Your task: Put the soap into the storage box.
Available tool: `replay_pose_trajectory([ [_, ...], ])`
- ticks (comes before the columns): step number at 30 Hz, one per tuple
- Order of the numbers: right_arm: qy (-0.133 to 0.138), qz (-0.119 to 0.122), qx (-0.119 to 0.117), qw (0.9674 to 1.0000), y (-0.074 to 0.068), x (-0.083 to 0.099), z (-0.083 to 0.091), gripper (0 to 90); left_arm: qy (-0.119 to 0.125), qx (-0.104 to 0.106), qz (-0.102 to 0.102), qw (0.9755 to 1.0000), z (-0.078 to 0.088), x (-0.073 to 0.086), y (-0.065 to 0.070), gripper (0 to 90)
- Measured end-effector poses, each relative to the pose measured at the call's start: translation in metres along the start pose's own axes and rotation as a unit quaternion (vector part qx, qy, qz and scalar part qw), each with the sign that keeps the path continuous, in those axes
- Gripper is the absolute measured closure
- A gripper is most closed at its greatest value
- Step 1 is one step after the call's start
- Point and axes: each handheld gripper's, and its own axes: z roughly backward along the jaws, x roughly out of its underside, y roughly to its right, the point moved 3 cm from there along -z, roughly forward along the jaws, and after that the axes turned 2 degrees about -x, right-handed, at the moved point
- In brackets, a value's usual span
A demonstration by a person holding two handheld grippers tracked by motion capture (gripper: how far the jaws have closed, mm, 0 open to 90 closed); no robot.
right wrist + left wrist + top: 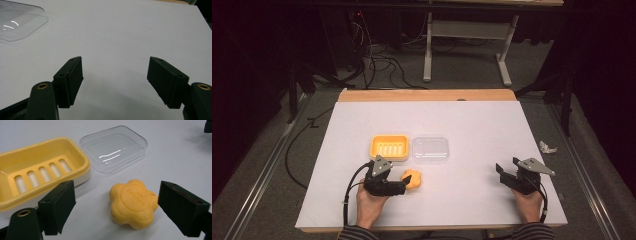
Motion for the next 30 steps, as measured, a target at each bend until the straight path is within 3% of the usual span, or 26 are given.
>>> replay_pose_trajectory([
  [16, 0.0, 0.0, 0.0, 1.0, 0.0, 0.0, 0.0, 29.2, -0.046, 0.009, -0.026, 0.9986, -0.019, -0.001, 0.017, 14.2],
  [24, 0.001, -0.002, 0.001, 1.0, 0.0, 0.0, 0.0, 29.2, -0.074, 0.007, -0.044, 0.9963, -0.029, -0.001, 0.025, 14.3],
  [30, 0.001, 0.001, 0.0, 1.0, 0.0, 0.0, 0.0, 29.1, -0.09, 0.002, -0.046, 0.9949, -0.037, 0.002, 0.029, 14.3],
])
